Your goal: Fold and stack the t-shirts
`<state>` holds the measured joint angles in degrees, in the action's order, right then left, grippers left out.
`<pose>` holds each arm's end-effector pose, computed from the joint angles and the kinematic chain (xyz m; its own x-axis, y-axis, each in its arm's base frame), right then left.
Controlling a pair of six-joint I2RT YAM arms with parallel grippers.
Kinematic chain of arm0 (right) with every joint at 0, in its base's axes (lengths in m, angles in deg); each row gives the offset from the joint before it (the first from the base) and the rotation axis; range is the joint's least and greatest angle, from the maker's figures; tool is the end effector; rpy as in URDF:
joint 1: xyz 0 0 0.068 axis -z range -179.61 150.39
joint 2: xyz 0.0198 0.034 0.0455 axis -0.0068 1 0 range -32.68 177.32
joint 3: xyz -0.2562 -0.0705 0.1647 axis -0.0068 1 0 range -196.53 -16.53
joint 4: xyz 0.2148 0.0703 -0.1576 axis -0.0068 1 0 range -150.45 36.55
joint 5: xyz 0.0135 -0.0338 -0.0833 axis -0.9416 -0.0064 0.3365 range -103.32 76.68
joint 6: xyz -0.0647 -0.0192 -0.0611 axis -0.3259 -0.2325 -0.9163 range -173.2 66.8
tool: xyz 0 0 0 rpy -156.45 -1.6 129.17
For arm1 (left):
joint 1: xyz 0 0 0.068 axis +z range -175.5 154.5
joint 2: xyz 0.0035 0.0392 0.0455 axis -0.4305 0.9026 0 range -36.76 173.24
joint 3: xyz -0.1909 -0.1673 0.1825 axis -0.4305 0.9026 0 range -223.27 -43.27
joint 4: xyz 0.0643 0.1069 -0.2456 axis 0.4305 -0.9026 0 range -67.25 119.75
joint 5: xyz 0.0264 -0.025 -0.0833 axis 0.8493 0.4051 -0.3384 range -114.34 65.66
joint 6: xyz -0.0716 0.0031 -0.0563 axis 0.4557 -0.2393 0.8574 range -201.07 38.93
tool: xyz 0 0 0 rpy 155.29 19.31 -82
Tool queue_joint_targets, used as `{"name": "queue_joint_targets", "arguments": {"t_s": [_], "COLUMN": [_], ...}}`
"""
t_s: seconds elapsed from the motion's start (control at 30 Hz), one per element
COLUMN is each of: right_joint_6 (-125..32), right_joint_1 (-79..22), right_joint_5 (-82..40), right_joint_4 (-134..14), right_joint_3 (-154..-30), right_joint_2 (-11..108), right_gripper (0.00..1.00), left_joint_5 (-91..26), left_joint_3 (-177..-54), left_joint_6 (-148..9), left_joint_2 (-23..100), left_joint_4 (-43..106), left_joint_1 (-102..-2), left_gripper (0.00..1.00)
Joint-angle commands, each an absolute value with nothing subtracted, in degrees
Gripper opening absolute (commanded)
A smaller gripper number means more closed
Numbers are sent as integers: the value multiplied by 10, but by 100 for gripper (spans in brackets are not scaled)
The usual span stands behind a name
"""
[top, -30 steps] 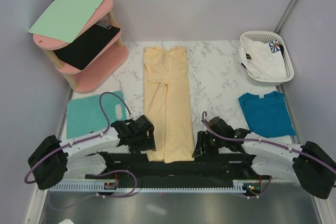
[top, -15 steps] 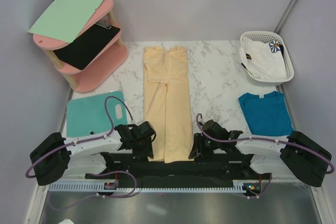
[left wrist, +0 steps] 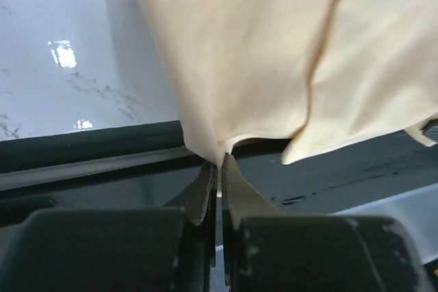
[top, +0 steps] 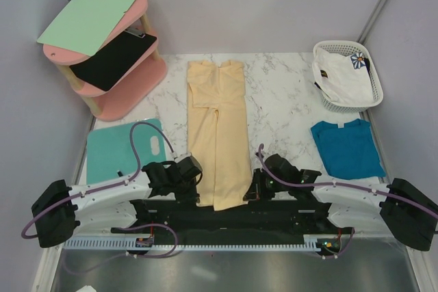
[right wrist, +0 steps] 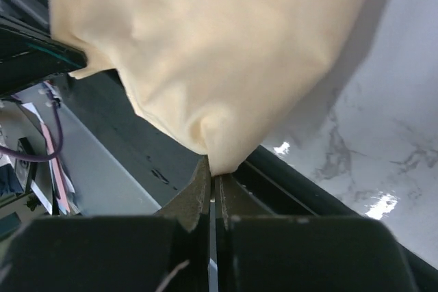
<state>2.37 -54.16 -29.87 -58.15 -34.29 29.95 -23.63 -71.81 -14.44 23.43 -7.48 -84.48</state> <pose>0.1027 0.1845 0.1319 -0.9772 -0.0094 -0.2119 -0.1541 0.7179 0.6788 0.0921 -0.1514 0.1476 -0.9752 -0.1595 -0.1536 -0.1024 0.9398 -0.3262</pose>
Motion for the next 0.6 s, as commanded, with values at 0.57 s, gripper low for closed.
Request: {"name": "queue_joint_targets", "arguments": {"t_s": [0.57], "right_joint_6": [-188], "right_joint_1": [-539], "right_joint_5": [3], "right_joint_4": [-506], "right_joint_3": [-610], "right_joint_2": [351], "right_gripper": [0], "left_joint_5": [-49], "left_joint_3": [-1053], "left_joint_6": [-262], "left_joint_2": [312], "left_joint_4": [-206], "left_joint_1": [-741], "left_gripper": [2]}}
